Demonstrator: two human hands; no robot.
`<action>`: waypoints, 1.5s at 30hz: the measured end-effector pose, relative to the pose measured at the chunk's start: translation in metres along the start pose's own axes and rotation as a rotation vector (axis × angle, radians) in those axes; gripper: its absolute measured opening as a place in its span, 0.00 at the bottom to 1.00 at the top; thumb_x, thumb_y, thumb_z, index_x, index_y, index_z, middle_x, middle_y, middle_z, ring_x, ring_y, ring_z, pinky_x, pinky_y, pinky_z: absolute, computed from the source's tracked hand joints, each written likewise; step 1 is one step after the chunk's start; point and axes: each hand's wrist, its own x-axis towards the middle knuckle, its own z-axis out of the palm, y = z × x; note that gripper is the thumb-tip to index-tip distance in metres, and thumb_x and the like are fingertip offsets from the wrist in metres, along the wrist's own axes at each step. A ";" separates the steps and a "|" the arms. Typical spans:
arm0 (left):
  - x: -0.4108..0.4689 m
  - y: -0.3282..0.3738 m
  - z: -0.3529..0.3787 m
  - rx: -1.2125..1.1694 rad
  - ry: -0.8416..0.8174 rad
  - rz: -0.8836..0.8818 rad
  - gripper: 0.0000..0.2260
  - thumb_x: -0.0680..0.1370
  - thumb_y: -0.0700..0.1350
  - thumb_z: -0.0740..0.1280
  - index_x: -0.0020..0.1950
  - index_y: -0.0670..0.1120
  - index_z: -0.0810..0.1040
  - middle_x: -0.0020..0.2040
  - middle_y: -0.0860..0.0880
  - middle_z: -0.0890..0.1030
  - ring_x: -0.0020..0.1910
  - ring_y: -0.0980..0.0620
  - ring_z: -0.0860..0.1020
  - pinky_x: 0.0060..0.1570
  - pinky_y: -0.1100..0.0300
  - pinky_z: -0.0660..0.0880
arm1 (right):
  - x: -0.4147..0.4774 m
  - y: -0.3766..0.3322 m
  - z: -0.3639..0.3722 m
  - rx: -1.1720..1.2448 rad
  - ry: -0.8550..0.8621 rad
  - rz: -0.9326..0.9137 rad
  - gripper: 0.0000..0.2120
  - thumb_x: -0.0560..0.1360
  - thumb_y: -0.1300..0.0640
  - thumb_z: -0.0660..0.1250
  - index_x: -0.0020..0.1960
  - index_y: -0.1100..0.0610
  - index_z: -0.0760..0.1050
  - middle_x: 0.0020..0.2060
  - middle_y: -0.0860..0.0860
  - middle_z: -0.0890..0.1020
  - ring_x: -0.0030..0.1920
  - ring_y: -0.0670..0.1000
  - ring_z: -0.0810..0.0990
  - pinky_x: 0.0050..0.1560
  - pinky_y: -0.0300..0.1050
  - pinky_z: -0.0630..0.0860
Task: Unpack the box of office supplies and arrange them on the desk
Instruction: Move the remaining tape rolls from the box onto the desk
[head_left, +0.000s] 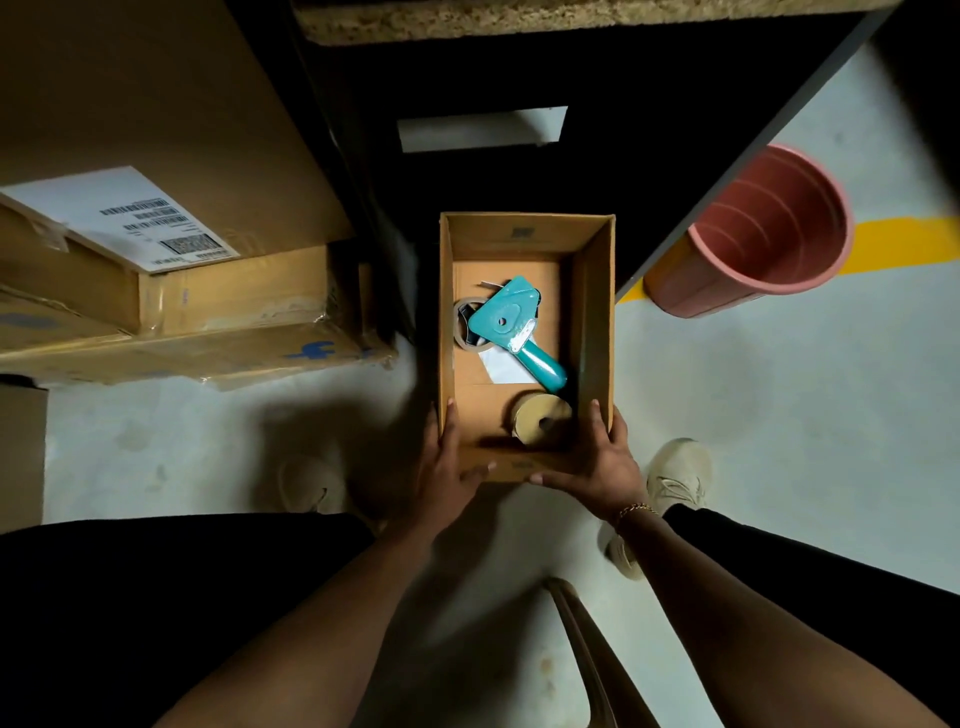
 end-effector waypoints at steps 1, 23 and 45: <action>0.003 0.002 -0.003 -0.018 0.010 0.006 0.45 0.74 0.60 0.69 0.80 0.52 0.43 0.81 0.45 0.48 0.76 0.41 0.61 0.66 0.51 0.69 | 0.001 -0.002 -0.006 0.004 0.007 -0.008 0.64 0.57 0.31 0.77 0.80 0.48 0.44 0.79 0.50 0.47 0.75 0.58 0.64 0.68 0.52 0.70; 0.203 0.083 -0.127 -0.181 0.288 0.037 0.49 0.65 0.54 0.79 0.79 0.48 0.56 0.77 0.45 0.63 0.75 0.43 0.62 0.71 0.52 0.64 | 0.161 -0.116 -0.132 -0.013 0.248 -0.208 0.56 0.61 0.34 0.76 0.80 0.52 0.53 0.79 0.52 0.54 0.77 0.57 0.57 0.73 0.50 0.63; 0.108 0.094 -0.141 0.154 0.214 0.108 0.38 0.77 0.60 0.64 0.80 0.50 0.48 0.81 0.47 0.49 0.78 0.41 0.55 0.73 0.47 0.55 | 0.077 -0.113 -0.137 -0.180 0.040 -0.147 0.47 0.71 0.33 0.67 0.80 0.53 0.52 0.79 0.58 0.50 0.79 0.57 0.53 0.76 0.48 0.55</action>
